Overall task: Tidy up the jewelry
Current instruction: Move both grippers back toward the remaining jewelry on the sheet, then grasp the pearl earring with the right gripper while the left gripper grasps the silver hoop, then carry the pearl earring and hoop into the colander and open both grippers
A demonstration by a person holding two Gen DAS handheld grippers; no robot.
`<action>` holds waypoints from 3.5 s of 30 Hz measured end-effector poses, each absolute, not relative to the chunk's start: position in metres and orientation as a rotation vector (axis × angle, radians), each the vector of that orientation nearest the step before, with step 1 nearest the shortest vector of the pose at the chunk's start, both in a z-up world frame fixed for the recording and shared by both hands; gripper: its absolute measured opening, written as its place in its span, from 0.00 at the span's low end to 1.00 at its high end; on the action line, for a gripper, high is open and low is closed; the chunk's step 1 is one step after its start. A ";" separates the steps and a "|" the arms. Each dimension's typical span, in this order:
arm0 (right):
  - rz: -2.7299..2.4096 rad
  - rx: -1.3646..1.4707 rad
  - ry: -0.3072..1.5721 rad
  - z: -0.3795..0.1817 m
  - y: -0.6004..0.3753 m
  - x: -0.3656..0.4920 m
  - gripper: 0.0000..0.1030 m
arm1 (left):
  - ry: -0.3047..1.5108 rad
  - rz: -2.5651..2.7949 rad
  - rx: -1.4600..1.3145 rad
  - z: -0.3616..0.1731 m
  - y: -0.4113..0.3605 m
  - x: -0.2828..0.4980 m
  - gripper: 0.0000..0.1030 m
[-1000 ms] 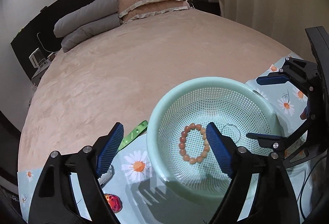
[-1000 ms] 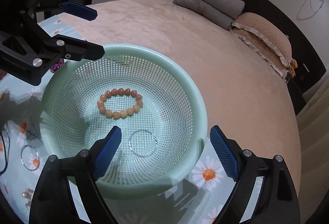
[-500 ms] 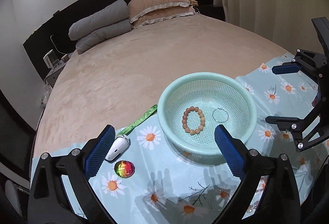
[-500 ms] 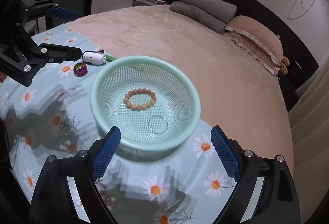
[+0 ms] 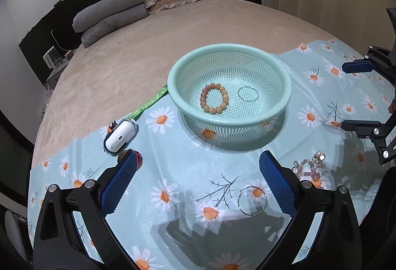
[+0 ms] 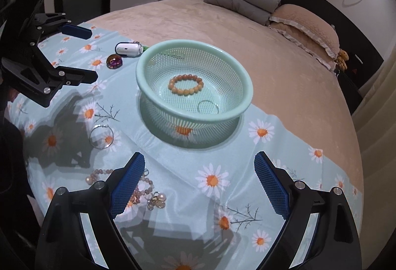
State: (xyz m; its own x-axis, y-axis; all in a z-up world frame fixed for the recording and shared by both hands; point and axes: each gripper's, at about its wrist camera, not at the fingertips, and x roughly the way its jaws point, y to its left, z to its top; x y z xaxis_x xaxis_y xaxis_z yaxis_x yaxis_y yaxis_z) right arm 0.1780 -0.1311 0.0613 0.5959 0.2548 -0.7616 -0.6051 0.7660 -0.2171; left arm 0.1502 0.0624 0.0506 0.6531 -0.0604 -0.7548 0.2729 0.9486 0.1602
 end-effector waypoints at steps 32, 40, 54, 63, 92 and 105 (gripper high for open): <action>0.526 -0.339 0.952 -0.033 -0.140 0.179 0.42 | 0.967 -0.229 0.280 -0.052 0.053 0.139 0.92; 0.591 -0.333 0.999 -0.040 -0.130 0.174 0.16 | 0.956 -0.275 0.317 -0.054 0.042 0.134 0.74; 0.508 -0.321 0.992 -0.039 -0.146 0.173 0.11 | 1.050 -0.379 0.206 -0.051 0.045 0.129 0.03; 0.479 -0.254 0.971 -0.026 -0.167 0.174 0.11 | 1.047 -0.343 0.202 -0.040 0.066 0.122 0.03; 0.500 -0.308 0.986 -0.038 -0.167 0.170 0.39 | 0.956 -0.230 0.238 0.034 0.100 0.120 0.03; 0.396 -0.220 1.035 -0.045 -0.203 0.185 0.16 | 0.918 -0.217 0.220 0.064 0.107 0.127 0.03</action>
State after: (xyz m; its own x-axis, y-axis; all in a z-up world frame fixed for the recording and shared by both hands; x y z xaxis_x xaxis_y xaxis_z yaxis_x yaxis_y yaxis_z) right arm 0.1849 -0.2026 -0.0454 0.4482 0.2152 -0.8676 -0.4194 0.9078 0.0085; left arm 0.1272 0.1068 0.0643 0.5891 -0.0911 -0.8029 0.2778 0.9559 0.0954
